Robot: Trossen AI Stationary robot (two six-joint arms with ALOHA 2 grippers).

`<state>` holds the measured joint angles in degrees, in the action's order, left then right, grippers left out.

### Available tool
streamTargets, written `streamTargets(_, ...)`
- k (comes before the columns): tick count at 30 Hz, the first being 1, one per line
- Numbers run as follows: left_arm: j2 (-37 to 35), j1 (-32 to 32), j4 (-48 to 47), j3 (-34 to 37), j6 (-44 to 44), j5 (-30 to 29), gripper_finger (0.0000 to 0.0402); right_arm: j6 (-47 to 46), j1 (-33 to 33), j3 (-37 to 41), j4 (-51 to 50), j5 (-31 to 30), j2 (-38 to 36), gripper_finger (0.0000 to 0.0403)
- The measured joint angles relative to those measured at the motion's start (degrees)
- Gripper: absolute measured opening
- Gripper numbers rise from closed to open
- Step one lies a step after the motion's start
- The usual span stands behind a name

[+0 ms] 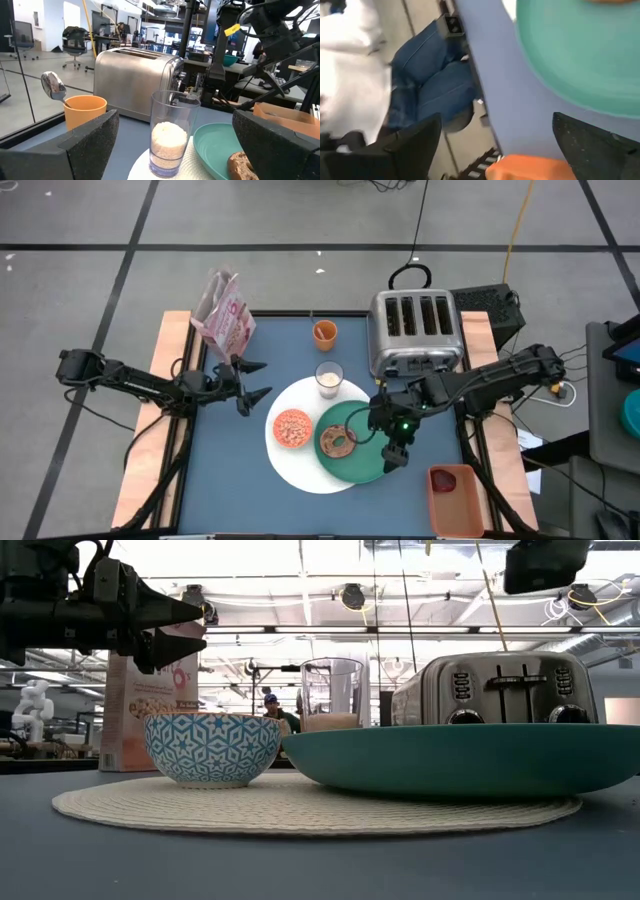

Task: Arrange a breakfast setting
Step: Put the apple on the green plate

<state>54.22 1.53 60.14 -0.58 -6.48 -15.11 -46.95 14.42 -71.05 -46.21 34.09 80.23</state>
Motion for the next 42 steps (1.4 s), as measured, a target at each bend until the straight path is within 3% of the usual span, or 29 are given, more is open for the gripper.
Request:
streamTargets(10,0.00,0.01,0.00,0.00,0.00,0.00,0.0390,-2.69,3.11,0.00,-0.01,-0.47,0.02,0.0393)
streamTargets(16,0.00,-0.01,0.01,0.00,0.02,0.00,0.0390,-6.95,9.67,0.00,-0.10,-8.77,-1.11,0.0393)
streamTargets(25,0.00,-0.01,0.00,0.00,0.02,0.00,0.0390,-22.01,21.71,0.00,-6.87,-17.55,-4.00,0.0393)
streamTargets(29,0.00,0.01,0.00,0.00,0.00,0.00,0.0390,-26.83,26.72,0.00,-9.67,-18.75,-4.05,0.0393)
streamTargets(34,0.00,-0.01,-0.02,0.00,0.00,0.00,0.0390,-29.15,31.28,0.00,-12.81,-20.20,-3.51,0.0393)
streamTargets(42,-0.02,-0.01,-0.02,0.00,-0.29,0.00,0.0390,-29.46,39.11,0.00,-18.16,-28.82,-3.50,0.0393)
